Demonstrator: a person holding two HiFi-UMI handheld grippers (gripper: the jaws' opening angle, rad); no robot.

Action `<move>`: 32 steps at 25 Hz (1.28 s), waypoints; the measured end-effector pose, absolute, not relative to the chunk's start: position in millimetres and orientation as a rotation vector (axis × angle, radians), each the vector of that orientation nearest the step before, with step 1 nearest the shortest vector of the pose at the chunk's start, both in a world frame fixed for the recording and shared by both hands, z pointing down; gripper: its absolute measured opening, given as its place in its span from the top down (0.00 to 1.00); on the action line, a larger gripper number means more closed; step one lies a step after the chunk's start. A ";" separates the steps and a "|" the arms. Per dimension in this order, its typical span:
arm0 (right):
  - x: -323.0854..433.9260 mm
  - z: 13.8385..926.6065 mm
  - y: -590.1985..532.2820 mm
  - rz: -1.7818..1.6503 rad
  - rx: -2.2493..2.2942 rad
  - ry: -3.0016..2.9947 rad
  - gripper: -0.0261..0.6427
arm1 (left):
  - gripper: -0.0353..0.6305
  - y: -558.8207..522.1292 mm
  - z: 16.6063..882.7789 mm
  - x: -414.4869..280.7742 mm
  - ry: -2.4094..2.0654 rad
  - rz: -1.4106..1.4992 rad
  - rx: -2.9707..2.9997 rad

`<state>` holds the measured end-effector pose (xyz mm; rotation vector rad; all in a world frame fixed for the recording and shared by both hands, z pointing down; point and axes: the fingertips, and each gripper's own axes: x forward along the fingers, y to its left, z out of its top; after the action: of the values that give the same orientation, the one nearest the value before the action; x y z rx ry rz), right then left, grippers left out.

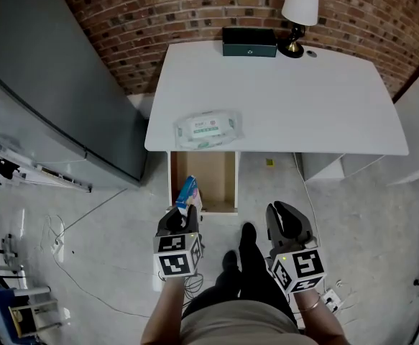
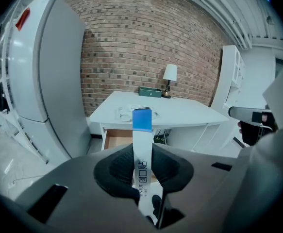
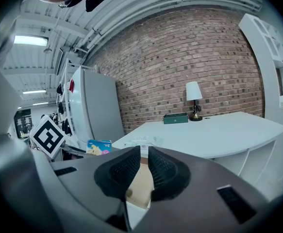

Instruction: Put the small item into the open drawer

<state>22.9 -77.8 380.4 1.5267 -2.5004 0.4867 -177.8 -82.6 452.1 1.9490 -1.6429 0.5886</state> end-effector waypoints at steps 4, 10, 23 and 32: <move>20.2 387.1 -106.5 0.505 1.495 -2.517 0.90 | 0.81 -105.0 471.3 -182.3 -1.652 0.609 1.892; 19.3 406.5 -139.6 0.525 1.449 -2.503 0.90 | 0.81 -135.5 515.9 -177.3 -1.636 0.657 1.821; 28.1 459.5 -177.3 0.622 1.404 -2.448 0.90 | 0.81 -183.9 621.4 -156.7 -1.535 0.825 1.727; 30.0 488.1 -189.5 0.653 1.363 -2.415 0.90 | 0.81 -209.2 676.5 -156.8 -1.505 0.925 1.652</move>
<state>30.0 -189.5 488.1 1.3630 -2.4154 0.6531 -156.8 -209.2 676.5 1.6515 -1.5055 0.9250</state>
